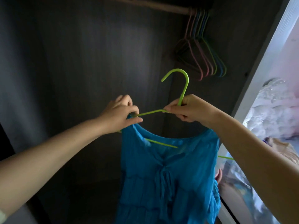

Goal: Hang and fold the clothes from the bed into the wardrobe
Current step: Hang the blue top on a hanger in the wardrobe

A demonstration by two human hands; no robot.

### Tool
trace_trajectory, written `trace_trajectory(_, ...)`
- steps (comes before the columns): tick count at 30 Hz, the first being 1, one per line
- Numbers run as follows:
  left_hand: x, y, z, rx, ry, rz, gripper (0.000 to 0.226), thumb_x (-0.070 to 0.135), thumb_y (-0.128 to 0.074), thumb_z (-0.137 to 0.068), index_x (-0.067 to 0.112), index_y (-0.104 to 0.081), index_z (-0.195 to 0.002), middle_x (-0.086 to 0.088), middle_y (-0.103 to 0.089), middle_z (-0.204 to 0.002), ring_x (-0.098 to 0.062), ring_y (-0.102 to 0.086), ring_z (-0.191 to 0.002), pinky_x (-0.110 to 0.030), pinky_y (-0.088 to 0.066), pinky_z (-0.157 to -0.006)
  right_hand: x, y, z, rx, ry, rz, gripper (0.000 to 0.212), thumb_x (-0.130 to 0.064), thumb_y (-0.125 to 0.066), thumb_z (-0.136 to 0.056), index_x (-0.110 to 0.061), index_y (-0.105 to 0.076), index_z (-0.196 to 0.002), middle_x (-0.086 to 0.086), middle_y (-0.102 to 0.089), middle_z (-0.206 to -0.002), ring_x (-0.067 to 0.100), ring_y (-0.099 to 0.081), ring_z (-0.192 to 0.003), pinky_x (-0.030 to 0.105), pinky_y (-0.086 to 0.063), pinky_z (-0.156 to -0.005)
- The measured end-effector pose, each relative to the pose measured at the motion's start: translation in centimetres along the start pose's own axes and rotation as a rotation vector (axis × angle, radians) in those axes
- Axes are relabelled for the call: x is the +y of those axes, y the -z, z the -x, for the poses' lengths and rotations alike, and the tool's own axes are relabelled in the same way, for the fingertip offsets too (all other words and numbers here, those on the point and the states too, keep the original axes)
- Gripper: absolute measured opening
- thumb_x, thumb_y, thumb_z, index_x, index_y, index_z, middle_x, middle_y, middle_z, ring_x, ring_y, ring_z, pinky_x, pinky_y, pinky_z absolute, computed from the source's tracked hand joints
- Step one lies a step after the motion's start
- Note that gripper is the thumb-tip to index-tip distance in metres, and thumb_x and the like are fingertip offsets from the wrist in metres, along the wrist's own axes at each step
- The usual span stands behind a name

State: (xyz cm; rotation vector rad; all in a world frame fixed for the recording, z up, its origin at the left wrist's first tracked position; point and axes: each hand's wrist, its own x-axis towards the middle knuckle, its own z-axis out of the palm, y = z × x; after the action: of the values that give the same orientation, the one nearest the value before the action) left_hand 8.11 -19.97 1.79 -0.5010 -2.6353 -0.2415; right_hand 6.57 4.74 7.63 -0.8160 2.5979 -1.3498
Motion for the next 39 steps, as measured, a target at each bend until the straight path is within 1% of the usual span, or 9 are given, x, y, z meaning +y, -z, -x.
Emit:
trace_trajectory(4,-0.1,-0.7,-0.7,0.257,-0.108,0.055,0.039,0.049,-0.032,-0.094,0.019,-0.042,-0.070,0.008,-0.038,-0.066,-0.015,-0.043,-0.059,-0.031,-0.034,-0.052,0.4,1.3,0.5,0.040,0.097,-0.025,0.014,-0.012,-0.057,-0.093,-0.016,-0.067,-0.102,-0.006,-0.065,-0.063,0.005,-0.054,-0.052,0.016,-0.040,-0.045)
trace_trajectory(8,-1.4,-0.9,-0.3,0.410,-0.098,0.016,0.044,0.046,-0.033,-0.092,0.011,-0.051,-0.073,0.007,-0.043,-0.062,-0.025,-0.050,-0.053,-0.031,-0.036,-0.048,4.0,3.2,2.8,0.022,0.084,0.289,0.018,-0.013,-0.060,-0.091,-0.021,-0.063,-0.107,0.003,-0.072,-0.091,0.006,-0.062,-0.075,0.024,-0.051,-0.076)
trace_trajectory(11,-2.2,-0.8,0.3,0.417,-0.084,0.067,0.044,0.045,-0.034,-0.092,0.009,-0.052,-0.073,0.010,-0.035,-0.058,-0.021,-0.043,-0.052,-0.031,-0.034,-0.048,6.3,4.3,4.7,0.061,0.102,0.633,0.015,-0.013,-0.057,-0.094,-0.009,-0.068,-0.103,-0.010,-0.060,-0.074,0.004,-0.058,-0.068,0.014,-0.043,-0.068)
trace_trajectory(13,-2.2,-0.8,0.8,0.395,-0.086,0.124,0.043,0.045,-0.035,-0.092,0.011,-0.050,-0.071,0.010,-0.035,-0.055,-0.014,-0.037,-0.050,-0.032,-0.031,-0.048,6.7,4.5,5.3,0.083,0.109,0.644,0.010,-0.011,-0.057,-0.093,-0.008,-0.066,-0.094,-0.010,-0.054,-0.067,0.012,-0.059,-0.066,0.027,-0.049,-0.067)
trace_trajectory(20,-2.0,-0.3,2.9,0.385,-0.028,0.178,0.040,0.044,-0.037,-0.093,0.015,-0.042,-0.066,0.006,-0.036,-0.054,-0.017,-0.040,-0.050,-0.039,-0.034,-0.046,6.0,4.3,5.1,-0.026,0.091,0.769,0.027,-0.023,-0.051,-0.097,-0.031,-0.046,-0.072,-0.012,-0.050,-0.066,0.007,-0.051,-0.062,0.023,-0.039,-0.063)
trace_trajectory(25,-3.1,0.6,3.9,0.372,0.074,0.252,0.040,0.047,-0.037,-0.092,0.016,-0.045,-0.068,0.005,-0.040,-0.057,-0.015,-0.041,-0.055,-0.041,-0.037,-0.051,3.1,2.5,3.9,-0.137,0.230,0.298,0.017,-0.021,-0.051,-0.096,-0.026,-0.067,-0.098,-0.014,-0.064,-0.078,-0.001,-0.057,-0.078,0.015,-0.042,-0.076)
trace_trajectory(32,-7.8,0.1,2.5,0.480,0.366,0.245,0.034,0.032,-0.049,-0.095,0.002,-0.066,-0.100,-0.010,-0.058,-0.098,-0.027,-0.056,-0.097,-0.028,-0.039,-0.090,-0.9,-4.0,0.9,-0.035,0.261,-0.201,0.030,-0.012,-0.039,-0.101,-0.013,-0.068,-0.094,-0.011,-0.036,-0.052,0.005,-0.030,-0.054,0.017,-0.026,-0.054)
trace_trajectory(35,-7.4,-0.1,1.3,0.451,0.619,0.499,0.042,0.017,-0.048,-0.098,-0.001,-0.044,-0.136,-0.021,-0.043,-0.139,-0.032,-0.035,-0.134,-0.023,-0.020,-0.108,-3.6,-6.5,-2.0,0.022,0.240,-0.275,0.032,-0.014,-0.039,-0.101,-0.013,-0.069,-0.090,-0.012,-0.035,-0.050,0.003,-0.028,-0.049,0.015,-0.023,-0.049)
trace_trajectory(39,-7.4,-0.7,1.6,0.302,0.693,0.815,0.060,0.035,-0.035,-0.101,0.018,-0.007,-0.152,-0.007,-0.006,-0.159,-0.025,-0.006,-0.146,-0.039,-0.008,-0.118,-8.0,-9.9,-7.5,0.077,0.265,-0.420,0.031,-0.014,-0.041,-0.101,-0.013,-0.070,-0.088,-0.012,-0.036,-0.048,0.002,-0.028,-0.045,0.013,-0.024,-0.045)
